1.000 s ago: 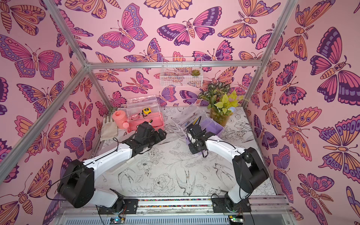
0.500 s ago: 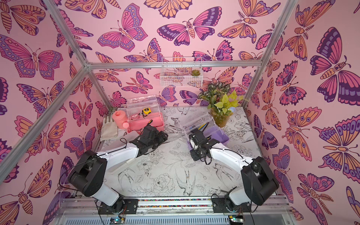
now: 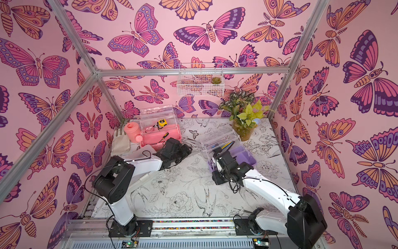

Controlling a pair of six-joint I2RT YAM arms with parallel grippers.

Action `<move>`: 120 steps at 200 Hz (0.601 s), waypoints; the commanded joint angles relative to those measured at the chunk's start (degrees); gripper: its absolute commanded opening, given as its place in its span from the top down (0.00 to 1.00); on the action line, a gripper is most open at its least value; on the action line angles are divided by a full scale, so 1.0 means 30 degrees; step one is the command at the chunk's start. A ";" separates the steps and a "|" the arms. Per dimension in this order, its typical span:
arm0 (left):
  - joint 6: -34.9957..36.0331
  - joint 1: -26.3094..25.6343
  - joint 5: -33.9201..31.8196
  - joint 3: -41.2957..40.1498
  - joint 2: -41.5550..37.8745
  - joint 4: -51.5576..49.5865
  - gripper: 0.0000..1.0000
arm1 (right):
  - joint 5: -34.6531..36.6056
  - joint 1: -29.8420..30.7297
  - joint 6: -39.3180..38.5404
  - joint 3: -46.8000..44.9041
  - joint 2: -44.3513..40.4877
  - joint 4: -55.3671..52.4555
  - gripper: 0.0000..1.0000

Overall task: Close toolboxes
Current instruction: Move the toolbox to the center of the board.

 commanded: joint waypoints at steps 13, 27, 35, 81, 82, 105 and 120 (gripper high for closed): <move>0.1057 -0.0058 0.1022 0.1669 0.1471 0.0899 0.25 | 0.0194 -0.2514 0.1040 0.0924 -0.1533 -0.0311 0.48; 0.1305 -0.0053 0.1549 0.2551 0.2217 0.0870 0.28 | -0.0271 -0.3856 0.1136 0.0912 -0.1836 -0.0082 0.47; 0.1339 -0.0045 0.1815 0.2989 0.2654 0.0851 0.30 | -0.0539 -0.4706 0.1276 0.0938 -0.1916 0.0044 0.46; 0.2073 -0.0057 0.2284 0.4984 0.4350 -0.0060 0.44 | -0.3674 -0.9310 0.2473 0.0275 -0.2191 0.2016 0.42; 0.2095 -0.0058 0.2284 0.5020 0.4389 -0.0089 0.44 | -0.3795 -0.9402 0.2525 0.0256 -0.2199 0.2094 0.42; 0.2418 -0.0041 0.2280 0.5697 0.5100 -0.0757 0.47 | -0.5837 -1.1326 0.3653 -0.0513 -0.2185 0.3508 0.33; 0.2690 -0.0059 0.2204 0.6133 0.5518 -0.1120 0.50 | -0.6579 -1.2405 0.4414 -0.0927 -0.2163 0.4156 0.17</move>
